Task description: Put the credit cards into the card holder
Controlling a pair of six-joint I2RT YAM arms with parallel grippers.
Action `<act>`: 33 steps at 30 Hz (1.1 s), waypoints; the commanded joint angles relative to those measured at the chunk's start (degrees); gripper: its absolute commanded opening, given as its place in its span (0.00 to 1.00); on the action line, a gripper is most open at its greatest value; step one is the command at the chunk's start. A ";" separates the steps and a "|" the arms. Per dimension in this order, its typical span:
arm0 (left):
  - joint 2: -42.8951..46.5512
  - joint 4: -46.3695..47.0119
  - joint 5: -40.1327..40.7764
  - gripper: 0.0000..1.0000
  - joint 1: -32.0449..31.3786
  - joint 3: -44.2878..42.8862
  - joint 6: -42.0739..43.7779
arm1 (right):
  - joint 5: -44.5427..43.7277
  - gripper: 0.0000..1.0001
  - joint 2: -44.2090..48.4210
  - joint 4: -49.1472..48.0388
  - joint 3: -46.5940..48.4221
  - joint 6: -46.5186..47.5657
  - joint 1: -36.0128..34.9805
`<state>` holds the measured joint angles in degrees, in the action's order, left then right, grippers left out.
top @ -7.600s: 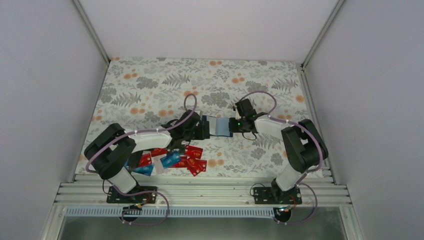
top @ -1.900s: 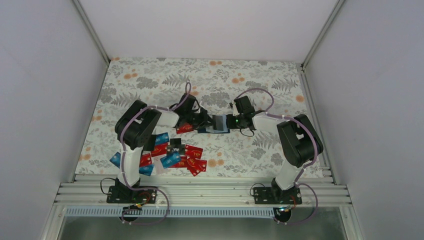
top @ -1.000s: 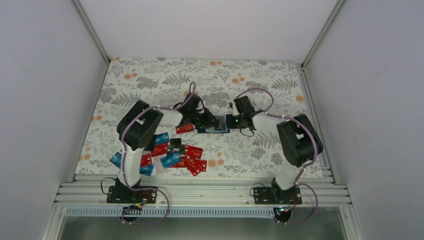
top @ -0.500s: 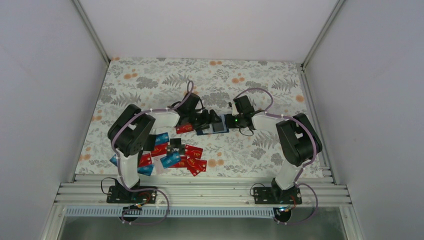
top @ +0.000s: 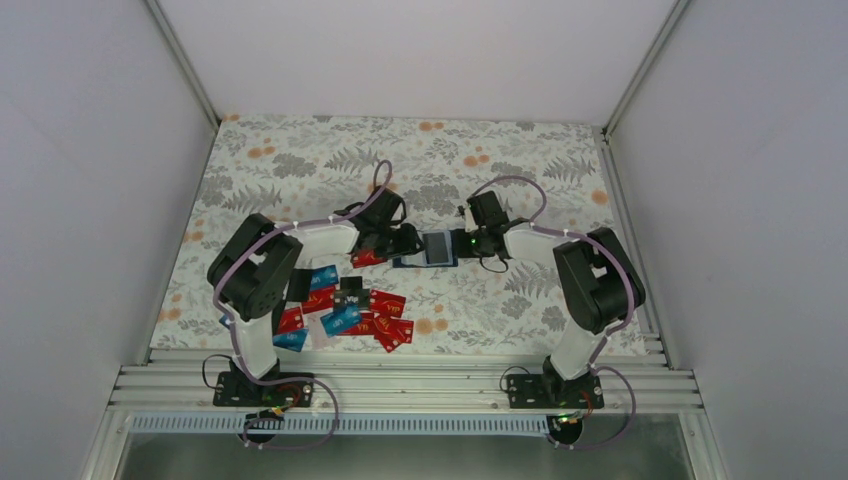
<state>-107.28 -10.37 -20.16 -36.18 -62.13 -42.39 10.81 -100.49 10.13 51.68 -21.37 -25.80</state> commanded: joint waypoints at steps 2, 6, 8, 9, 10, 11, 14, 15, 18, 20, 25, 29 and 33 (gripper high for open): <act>-1.27 -1.02 3.44 0.36 -1.00 -2.45 3.21 | -2.56 0.14 3.58 5.95 0.13 -0.07 -0.13; -2.66 -0.88 3.64 0.26 -1.64 -4.15 4.07 | -0.62 0.16 5.65 6.06 -0.38 -0.26 -0.04; -3.48 -1.35 3.87 0.22 -1.86 -5.33 4.24 | 2.06 0.17 7.33 5.42 -0.88 -0.26 0.04; -3.91 -1.49 3.97 0.19 -1.99 -5.81 4.29 | 3.27 0.18 7.71 5.15 -1.09 -0.37 0.05; -4.18 -1.63 4.05 0.17 -2.04 -6.22 4.37 | 4.28 0.18 8.06 4.94 -1.28 -0.57 0.13; -4.43 -1.72 4.08 0.16 -2.09 -6.52 4.39 | 5.28 0.19 8.31 4.63 -1.57 -0.87 0.30; -5.24 -1.83 4.12 0.12 -2.14 -7.40 4.46 | 8.69 0.20 8.73 3.30 -2.55 -1.58 0.76; -5.56 -1.72 4.02 0.11 -2.25 -7.58 4.47 | 9.80 0.20 8.61 2.81 -2.89 -1.81 1.04; -6.45 -1.71 3.68 0.05 -2.32 -8.42 4.77 | 14.95 0.21 7.25 1.20 -3.63 -2.25 2.03; -6.97 -1.76 3.68 0.03 -2.40 -8.75 4.80 | 17.80 0.21 6.19 0.48 -3.72 -2.51 2.65; -8.08 -1.64 3.38 0.02 -2.49 -9.46 4.70 | 19.96 0.23 5.65 -0.52 -4.67 -2.81 3.95; -8.91 -1.74 3.40 0.02 -2.61 -9.98 4.71 | 20.05 0.24 5.64 -0.62 -5.22 -2.47 5.13; -9.87 -2.08 3.66 0.02 -2.77 -10.48 4.70 | 20.92 0.25 2.41 -1.37 -5.54 -2.37 5.71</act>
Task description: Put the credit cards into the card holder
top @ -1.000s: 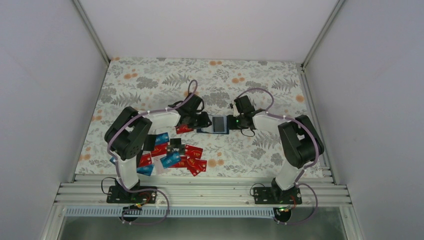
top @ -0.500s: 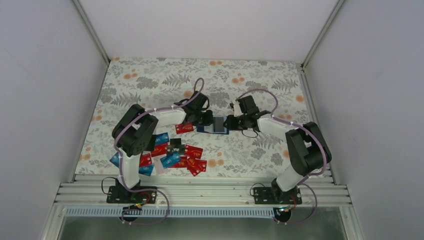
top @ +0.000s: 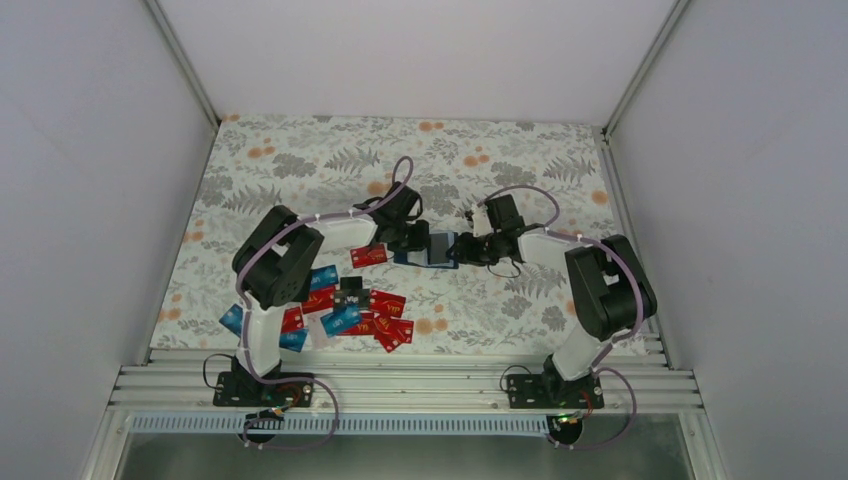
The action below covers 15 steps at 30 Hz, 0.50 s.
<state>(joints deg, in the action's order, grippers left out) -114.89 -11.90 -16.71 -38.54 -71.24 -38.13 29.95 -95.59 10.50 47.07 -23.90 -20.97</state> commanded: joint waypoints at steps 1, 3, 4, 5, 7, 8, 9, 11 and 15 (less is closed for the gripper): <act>-2.54 -0.69 0.29 0.02 -0.51 -1.33 0.43 | 2.09 0.26 -2.97 -1.98 -0.86 0.09 0.93; -3.14 -0.88 0.53 0.03 -0.63 -1.29 0.35 | 2.86 0.26 -3.83 -2.54 -0.84 0.00 1.10; -3.43 -0.85 0.54 0.02 -0.65 -1.15 0.27 | 3.30 0.27 -4.25 -2.85 -0.76 -0.13 1.17; -3.71 -0.84 0.54 0.02 -0.65 -1.09 0.25 | 3.84 0.27 -4.56 -3.04 -0.63 -0.18 1.19; -3.88 -0.75 0.60 0.02 -0.85 -0.85 0.17 | 4.45 0.27 -5.07 -3.12 -0.49 -0.18 1.14; -3.89 -0.68 0.62 0.02 -0.88 -0.71 0.10 | 4.54 0.27 -5.12 -3.08 -0.47 -0.18 1.19; -3.99 -0.67 0.60 0.03 -0.88 -0.62 0.08 | 4.62 0.27 -4.99 -3.07 -0.52 -0.18 1.23; -4.05 -0.72 0.70 0.02 -0.96 -0.61 0.02 | 4.82 0.27 -4.70 -2.93 -0.46 -0.18 1.27; -4.29 -0.76 0.78 0.02 -1.02 -0.65 -0.05 | 4.47 0.27 -3.90 -1.93 -0.18 -0.02 1.27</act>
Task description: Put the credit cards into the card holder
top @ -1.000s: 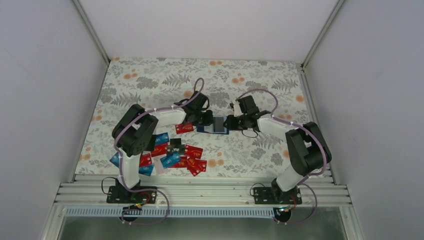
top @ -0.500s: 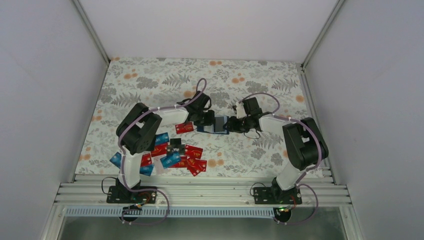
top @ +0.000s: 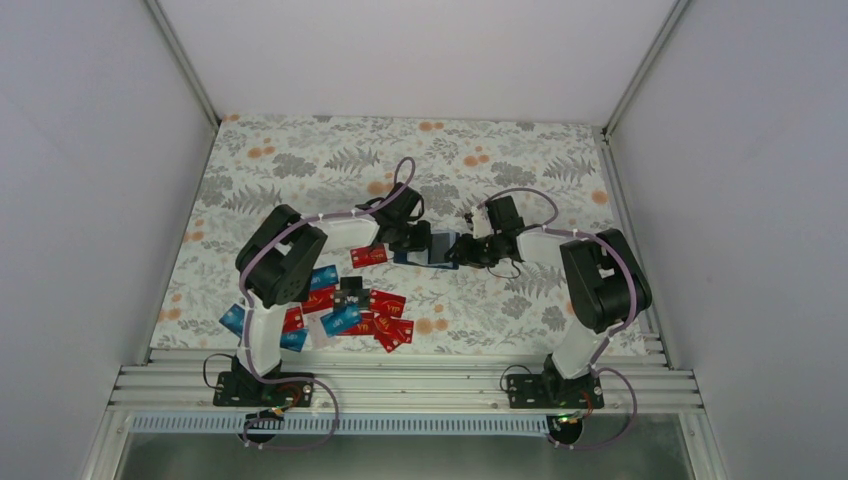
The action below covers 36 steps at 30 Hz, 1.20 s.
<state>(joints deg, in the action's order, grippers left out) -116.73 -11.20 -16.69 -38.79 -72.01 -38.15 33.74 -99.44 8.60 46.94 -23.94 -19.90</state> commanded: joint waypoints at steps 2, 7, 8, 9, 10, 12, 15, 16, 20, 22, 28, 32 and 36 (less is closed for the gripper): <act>-2.51 -1.54 0.74 0.03 -0.85 0.11 -0.08 | -0.91 0.28 0.69 1.06 0.26 0.09 0.17; -2.46 -1.53 0.87 0.02 -0.94 0.27 -0.17 | -2.86 0.29 2.48 2.88 0.53 0.47 0.18; -2.46 -1.50 0.85 0.02 -0.96 0.31 -0.13 | -2.49 0.30 2.62 3.02 0.57 0.52 0.14; -2.47 -1.54 0.85 0.02 -0.94 0.29 -0.16 | -2.18 0.30 2.79 3.00 0.67 0.47 0.18; -2.47 -1.48 0.87 0.02 -0.93 0.29 -0.15 | -1.83 0.30 2.92 3.05 0.76 0.48 0.19; -2.49 -1.46 0.86 0.02 -1.02 0.38 -0.25 | -1.26 0.30 3.15 3.09 1.02 0.43 0.14; -2.46 -1.45 0.87 0.02 -1.05 0.34 -0.23 | -0.95 0.31 3.28 3.17 1.31 0.47 0.21; -2.51 -1.45 0.85 0.02 -1.05 0.31 -0.24 | -0.87 0.31 3.33 3.25 1.39 0.52 0.21; -2.48 -1.51 0.85 0.02 -1.12 0.35 -0.24 | -0.63 0.30 3.24 3.34 1.59 0.57 0.21; -2.54 -1.49 0.87 0.02 -1.12 0.36 -0.26 | -0.56 0.30 3.49 3.53 1.69 0.53 0.17; -2.71 -1.45 0.78 0.02 -1.08 0.22 -0.23 | -0.11 0.31 3.74 4.08 2.30 0.65 0.11; -2.85 -1.41 0.70 0.02 -1.14 0.05 -0.25 | -0.04 0.31 2.84 3.93 2.37 0.65 0.12; -2.92 -1.47 0.61 0.02 -1.12 -0.14 -0.26 | 0.43 0.30 1.93 3.43 2.28 0.65 0.13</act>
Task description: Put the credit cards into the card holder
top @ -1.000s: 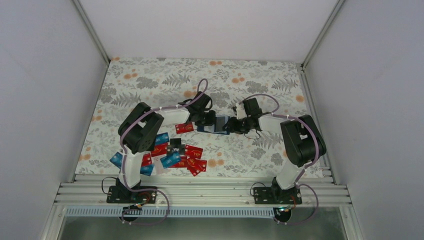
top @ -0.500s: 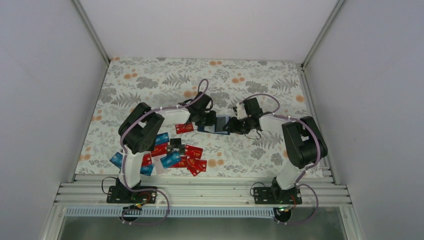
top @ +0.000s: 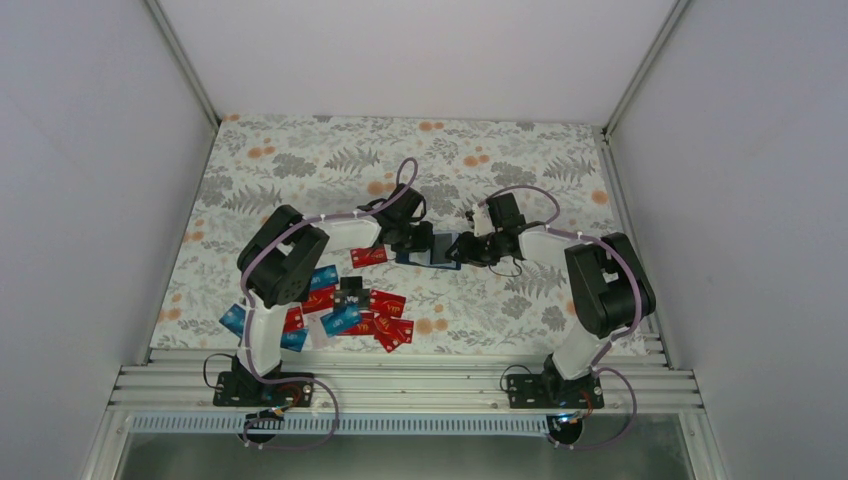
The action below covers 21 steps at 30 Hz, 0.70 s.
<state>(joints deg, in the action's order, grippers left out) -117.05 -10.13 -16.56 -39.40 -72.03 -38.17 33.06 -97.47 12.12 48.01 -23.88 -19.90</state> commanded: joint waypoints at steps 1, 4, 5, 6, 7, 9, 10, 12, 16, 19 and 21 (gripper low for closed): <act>-2.59 -2.60 0.47 0.02 -0.53 -0.14 -0.19 | 1.26 0.30 -0.15 -0.28 1.13 0.51 0.13; -2.72 -2.61 0.47 0.02 -0.49 -0.13 -0.23 | 1.74 0.30 -0.55 -0.47 1.21 0.50 0.08; -2.67 -2.59 0.45 0.02 -0.50 -0.13 -0.19 | 2.08 0.30 -0.57 -0.51 1.24 0.50 0.10; -2.68 -2.57 0.39 0.02 -0.51 -0.17 -0.23 | 2.36 0.30 -0.53 -0.64 1.29 0.50 0.12; -2.72 -2.61 0.39 0.02 -0.51 -0.22 -0.19 | 2.84 0.30 -0.57 -0.81 1.37 0.38 0.09; -2.74 -2.54 0.30 0.02 -0.51 -0.22 -0.23 | 3.71 0.30 -0.77 -0.87 1.79 0.42 0.12; -2.79 -2.57 0.30 0.02 -0.55 -0.26 -0.23 | 4.19 0.30 -0.89 -0.92 1.94 0.41 0.12; -2.68 -2.54 0.21 0.02 -0.51 -0.30 -0.24 | 5.22 0.30 -1.05 -1.10 2.16 0.37 0.12; -2.51 -2.63 0.12 0.02 -0.51 -0.56 -0.29 | 6.72 0.30 -1.21 -1.31 2.65 0.15 0.12; -1.39 -3.50 0.12 0.02 -0.51 -0.74 -0.58 | 6.76 0.30 -1.24 -0.92 3.24 0.23 0.12; 0.15 -4.49 0.19 0.02 -0.51 -1.10 -0.84 | 6.77 0.31 -1.32 -0.66 3.61 0.36 0.09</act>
<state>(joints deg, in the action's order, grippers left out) -117.30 -10.50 -16.75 -39.40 -72.53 -38.33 38.13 -98.08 11.90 49.39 -23.92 -19.90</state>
